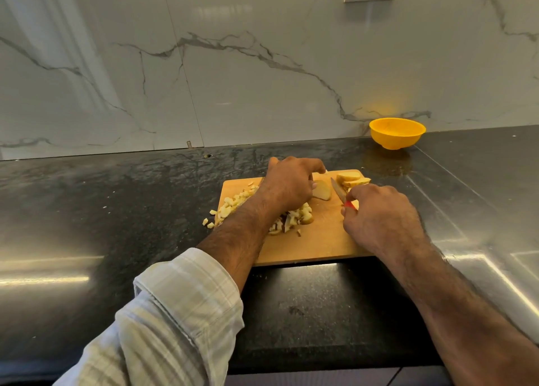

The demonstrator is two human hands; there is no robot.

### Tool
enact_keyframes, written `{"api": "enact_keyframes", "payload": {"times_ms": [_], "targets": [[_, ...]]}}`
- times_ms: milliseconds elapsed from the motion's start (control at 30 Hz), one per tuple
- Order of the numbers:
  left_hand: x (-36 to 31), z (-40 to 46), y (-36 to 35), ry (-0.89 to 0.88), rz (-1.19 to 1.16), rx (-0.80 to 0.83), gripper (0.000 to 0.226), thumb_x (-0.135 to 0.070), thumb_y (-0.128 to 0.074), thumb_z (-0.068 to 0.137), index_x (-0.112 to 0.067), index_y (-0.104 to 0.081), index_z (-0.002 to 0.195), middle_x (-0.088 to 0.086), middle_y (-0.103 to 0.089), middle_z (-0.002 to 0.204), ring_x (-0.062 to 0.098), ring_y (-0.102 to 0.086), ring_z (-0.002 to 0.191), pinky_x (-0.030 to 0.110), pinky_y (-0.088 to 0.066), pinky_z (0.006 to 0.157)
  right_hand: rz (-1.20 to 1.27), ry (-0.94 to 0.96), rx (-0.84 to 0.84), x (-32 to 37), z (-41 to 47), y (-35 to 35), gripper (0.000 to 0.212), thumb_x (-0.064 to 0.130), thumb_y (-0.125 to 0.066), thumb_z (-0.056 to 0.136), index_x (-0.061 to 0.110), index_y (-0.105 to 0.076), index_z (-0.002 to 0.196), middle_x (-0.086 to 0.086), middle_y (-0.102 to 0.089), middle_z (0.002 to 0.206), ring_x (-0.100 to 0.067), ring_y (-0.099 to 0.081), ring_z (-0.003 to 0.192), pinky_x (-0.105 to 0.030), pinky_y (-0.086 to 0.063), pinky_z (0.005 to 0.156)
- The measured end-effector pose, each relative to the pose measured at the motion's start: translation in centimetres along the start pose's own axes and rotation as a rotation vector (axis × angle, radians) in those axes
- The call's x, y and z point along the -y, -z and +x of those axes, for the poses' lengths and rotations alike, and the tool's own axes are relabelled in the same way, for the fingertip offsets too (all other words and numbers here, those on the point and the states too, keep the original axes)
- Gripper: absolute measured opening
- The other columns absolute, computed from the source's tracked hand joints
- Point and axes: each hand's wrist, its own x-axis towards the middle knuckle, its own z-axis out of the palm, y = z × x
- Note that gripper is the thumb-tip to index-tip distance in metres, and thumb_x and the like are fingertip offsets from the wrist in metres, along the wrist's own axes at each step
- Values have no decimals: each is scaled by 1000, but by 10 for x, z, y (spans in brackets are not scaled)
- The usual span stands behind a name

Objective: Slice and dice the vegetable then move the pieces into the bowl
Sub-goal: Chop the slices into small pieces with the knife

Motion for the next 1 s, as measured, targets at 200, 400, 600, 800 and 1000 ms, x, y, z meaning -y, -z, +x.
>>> {"api": "enact_keyframes", "payload": {"times_ms": [200,400,600,800,1000], "targets": [[-11,-2,2,-35,99,-13,35,-28,-64,99,-32,-58,132,-10,-67,110,15,-59,111,54,-33,113,46,-4,93,2,-2,1,40,38,-70,87,25,-67,125,0,-61,109,-20,-58,95,-33,-53,74],[-11,-1,9,-37,134,38,20,-31,-63,101,-30,-67,121,-12,-62,104,12,-55,105,55,-32,114,57,-3,100,4,-3,2,39,39,-70,87,24,-66,123,2,-56,104,-18,-57,95,-31,-50,73],[-4,-3,13,-25,92,155,36,-29,-66,103,-38,-63,138,-10,-57,149,19,-42,143,59,-20,122,97,4,110,5,-4,2,40,38,-68,91,26,-62,129,2,-55,109,-18,-57,98,-32,-53,76],[-7,-3,11,-31,114,181,28,-44,-68,101,-32,-71,126,-11,-66,128,15,-54,127,58,-23,121,84,8,156,6,-4,0,46,37,-64,95,29,-55,139,0,-58,126,-17,-52,100,-36,-55,84],[-8,-4,13,-60,80,213,26,-45,-71,98,-28,-74,118,-11,-64,113,12,-54,112,53,-30,117,60,72,122,4,-6,-4,41,36,-57,101,29,-54,141,-1,-60,135,-19,-51,105,-33,-49,84]]}}
